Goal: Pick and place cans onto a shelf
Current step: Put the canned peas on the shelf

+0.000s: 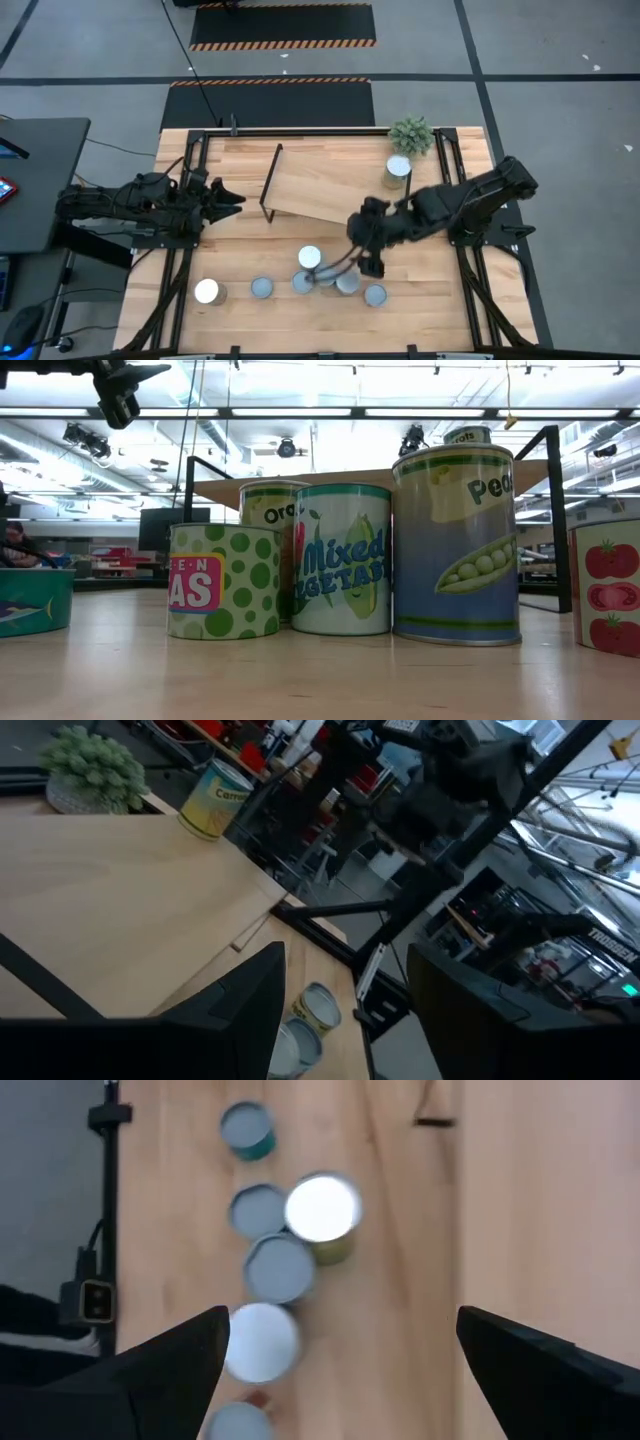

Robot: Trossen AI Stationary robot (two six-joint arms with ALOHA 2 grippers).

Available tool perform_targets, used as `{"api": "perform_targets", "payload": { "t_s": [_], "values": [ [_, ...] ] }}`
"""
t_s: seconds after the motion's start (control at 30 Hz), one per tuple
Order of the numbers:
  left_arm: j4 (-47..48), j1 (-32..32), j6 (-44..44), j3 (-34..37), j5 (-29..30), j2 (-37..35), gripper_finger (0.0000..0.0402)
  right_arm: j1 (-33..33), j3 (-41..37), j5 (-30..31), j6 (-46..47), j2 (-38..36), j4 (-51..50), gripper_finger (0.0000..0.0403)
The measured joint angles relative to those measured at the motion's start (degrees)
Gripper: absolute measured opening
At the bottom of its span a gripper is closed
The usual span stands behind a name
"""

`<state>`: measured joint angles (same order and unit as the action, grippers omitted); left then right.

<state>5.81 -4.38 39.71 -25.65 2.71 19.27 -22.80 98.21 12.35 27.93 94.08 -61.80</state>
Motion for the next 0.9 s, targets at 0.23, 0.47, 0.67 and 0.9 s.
{"api": "perform_targets", "payload": {
  "t_s": [0.23,0.47,0.67,0.9],
  "values": [
    [0.04,0.00,0.43,0.02,-1.56,0.71,0.0217,-4.66,-0.02,-0.51,4.87,4.08,0.48,0.0398],
    [0.10,0.00,0.53,0.02,-1.54,0.98,0.0217,-8.52,0.02,-0.87,10.79,5.74,0.31,0.0398],
    [0.16,0.00,0.58,0.02,-1.54,0.98,0.0217,-11.62,0.00,-0.59,14.95,6.79,-0.92,0.0398],
    [0.21,0.00,0.58,0.02,-1.54,0.98,0.0217,-14.34,0.00,0.02,17.55,7.17,-2.88,0.0399]
  ]
}}
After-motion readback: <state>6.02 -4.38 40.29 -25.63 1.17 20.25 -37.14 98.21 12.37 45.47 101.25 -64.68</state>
